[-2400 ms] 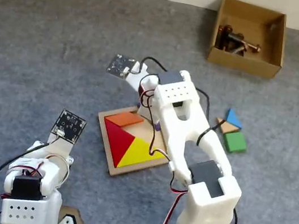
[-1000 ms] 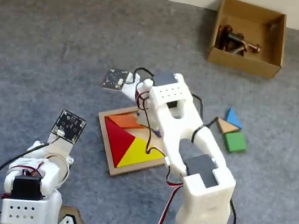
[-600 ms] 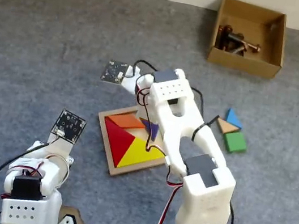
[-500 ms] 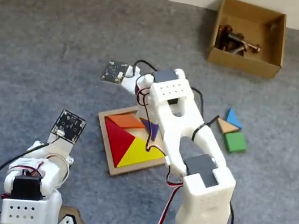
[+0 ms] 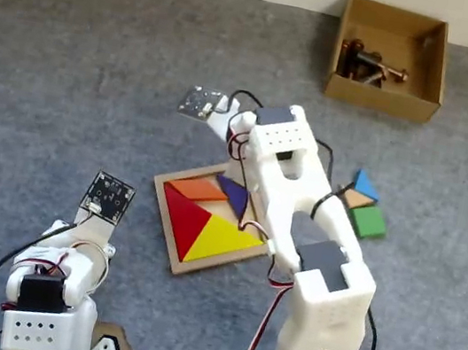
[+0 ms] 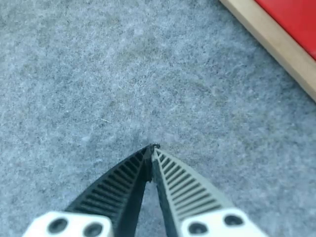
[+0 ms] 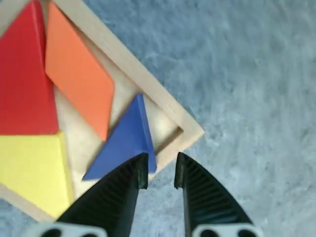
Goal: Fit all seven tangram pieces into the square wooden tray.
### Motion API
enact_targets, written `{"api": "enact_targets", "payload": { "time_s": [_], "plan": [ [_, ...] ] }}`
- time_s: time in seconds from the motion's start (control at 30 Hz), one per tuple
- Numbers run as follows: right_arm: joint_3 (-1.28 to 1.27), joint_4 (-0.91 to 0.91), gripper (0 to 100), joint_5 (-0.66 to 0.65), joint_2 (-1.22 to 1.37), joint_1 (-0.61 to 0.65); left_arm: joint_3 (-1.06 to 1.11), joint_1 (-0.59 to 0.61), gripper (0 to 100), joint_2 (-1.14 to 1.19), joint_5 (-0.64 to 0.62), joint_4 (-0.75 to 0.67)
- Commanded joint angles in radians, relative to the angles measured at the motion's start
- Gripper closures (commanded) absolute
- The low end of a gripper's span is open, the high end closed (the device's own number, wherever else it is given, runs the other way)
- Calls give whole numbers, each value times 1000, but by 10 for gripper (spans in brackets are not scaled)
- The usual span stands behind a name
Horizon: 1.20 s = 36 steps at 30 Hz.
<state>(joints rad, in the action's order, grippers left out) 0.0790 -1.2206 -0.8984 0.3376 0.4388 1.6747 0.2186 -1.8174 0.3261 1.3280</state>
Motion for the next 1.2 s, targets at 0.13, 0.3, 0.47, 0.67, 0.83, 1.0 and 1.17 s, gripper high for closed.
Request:
{"api": "enact_targets", "payload": {
  "time_s": [0.13,0.3,0.47,0.67,0.83,1.0,1.17],
  "plan": [
    [5,-117,973,66,-136,-16,21,4,986,-10,-11,8],
    [-61,-119,993,107,-134,-16,21,4,986,-10,-11,8],
    [-122,-113,993,140,-133,-13,21,4,986,-10,-11,8],
    [-214,-28,993,150,-133,-12,21,4,986,-10,-11,8],
    [-245,28,993,150,-133,-10,21,4,986,-10,-11,8],
    [-245,88,993,149,-131,-15,21,4,986,-10,-11,8],
    [-245,127,993,146,-130,-15,21,4,986,-10,-11,8]
  ]
}}
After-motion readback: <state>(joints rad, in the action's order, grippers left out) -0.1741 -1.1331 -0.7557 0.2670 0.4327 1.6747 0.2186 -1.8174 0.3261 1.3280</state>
